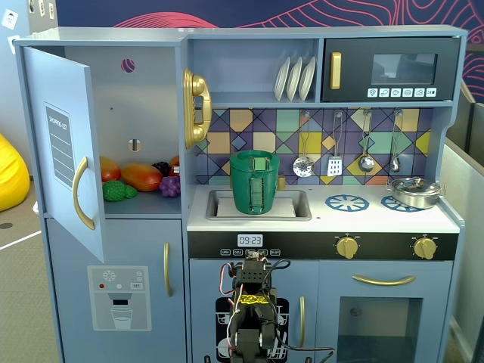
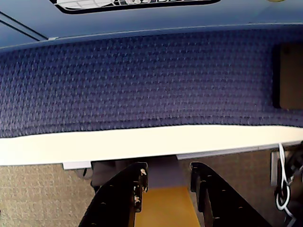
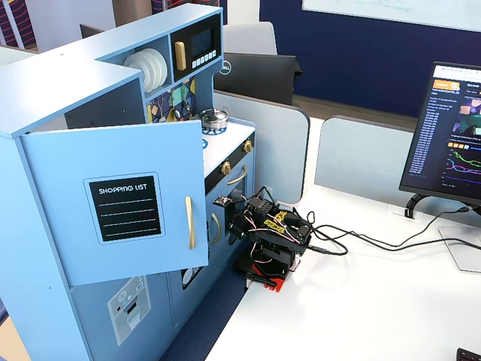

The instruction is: Pick up the lid from the counter and put it on the green recipient

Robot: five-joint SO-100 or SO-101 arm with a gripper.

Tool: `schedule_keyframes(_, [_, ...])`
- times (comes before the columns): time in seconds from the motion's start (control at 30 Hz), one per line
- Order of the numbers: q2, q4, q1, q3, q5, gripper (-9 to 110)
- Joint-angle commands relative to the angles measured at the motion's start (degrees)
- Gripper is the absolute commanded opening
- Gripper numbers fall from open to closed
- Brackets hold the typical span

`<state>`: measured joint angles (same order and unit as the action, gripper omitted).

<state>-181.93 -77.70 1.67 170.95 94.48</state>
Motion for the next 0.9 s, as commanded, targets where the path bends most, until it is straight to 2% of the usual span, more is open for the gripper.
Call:
schedule_keyframes(0.0, [-0.1, -7.6, -0.3, 0.7, -2.0, 1])
schedule_keyframes(0.2, [-0.2, -10.2, -0.5, 0.7, -7.9, 1])
schedule_keyframes(0.87, [-0.2, -10.1, 0.2, 0.7, -8.0, 1])
